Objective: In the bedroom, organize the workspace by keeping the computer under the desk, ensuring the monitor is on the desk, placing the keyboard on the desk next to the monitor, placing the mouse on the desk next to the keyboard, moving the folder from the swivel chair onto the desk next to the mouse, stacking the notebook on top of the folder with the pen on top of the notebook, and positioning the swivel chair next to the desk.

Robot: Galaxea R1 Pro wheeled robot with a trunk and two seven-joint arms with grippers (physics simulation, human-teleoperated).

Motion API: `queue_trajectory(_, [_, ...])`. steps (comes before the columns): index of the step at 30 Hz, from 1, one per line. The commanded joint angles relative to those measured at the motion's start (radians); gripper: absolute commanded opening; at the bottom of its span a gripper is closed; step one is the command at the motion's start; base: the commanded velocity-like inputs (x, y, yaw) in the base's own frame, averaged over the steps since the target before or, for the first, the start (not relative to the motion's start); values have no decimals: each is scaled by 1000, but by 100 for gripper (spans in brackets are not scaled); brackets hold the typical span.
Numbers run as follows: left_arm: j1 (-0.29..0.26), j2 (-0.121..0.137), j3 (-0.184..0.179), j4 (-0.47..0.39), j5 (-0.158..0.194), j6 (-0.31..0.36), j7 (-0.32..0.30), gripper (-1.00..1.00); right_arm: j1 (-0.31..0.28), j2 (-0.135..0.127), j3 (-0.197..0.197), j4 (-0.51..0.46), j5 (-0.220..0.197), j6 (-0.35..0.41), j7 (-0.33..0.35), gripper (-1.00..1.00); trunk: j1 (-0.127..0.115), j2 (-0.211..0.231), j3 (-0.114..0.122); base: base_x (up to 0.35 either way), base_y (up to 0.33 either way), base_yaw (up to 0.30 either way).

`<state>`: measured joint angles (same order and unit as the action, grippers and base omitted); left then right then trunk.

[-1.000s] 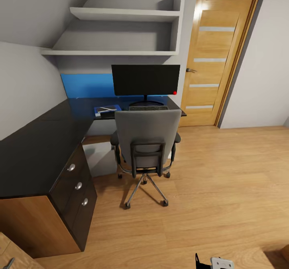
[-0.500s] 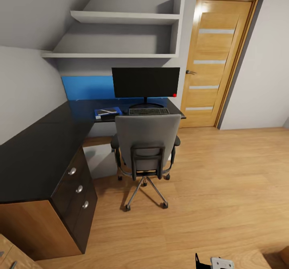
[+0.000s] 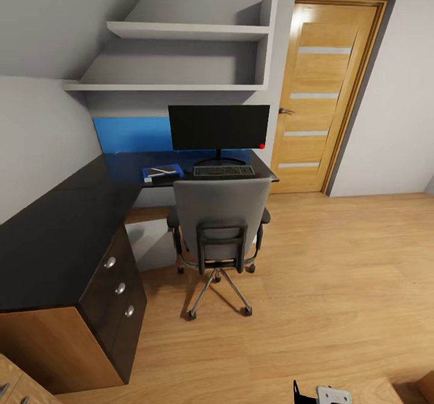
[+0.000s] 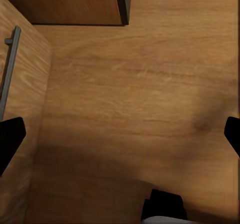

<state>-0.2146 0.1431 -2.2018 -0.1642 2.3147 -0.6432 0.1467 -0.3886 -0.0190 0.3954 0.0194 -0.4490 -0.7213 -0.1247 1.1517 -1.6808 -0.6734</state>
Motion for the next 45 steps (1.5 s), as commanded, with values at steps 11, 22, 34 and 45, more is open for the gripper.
queue_trajectory(11, [-2, -4, -7, -5, 0, -4, 8, 100, -1, 0, 9, 2, -2, -3, -6, 100, -42, 77, 34, 0, 0, 0])
queue_trajectory(22, [-2, -12, -4, -9, 2, -8, 10, 100, -1, 1, 9, 2, -2, -3, -6, 100, -85, 154, 68, 0, 0, 0])
queue_trajectory(34, [-2, -73, 3, -9, 41, 2, 13, 100, -1, 1, 9, 2, -2, -3, -6, 100, -131, 238, 106, 0, 0, 0])
queue_trajectory(45, [-2, -84, 3, -2, 41, 133, 7, 100, -1, 1, 9, 2, -2, -3, -6, 100, -173, 315, 140, 0, 0, 0])
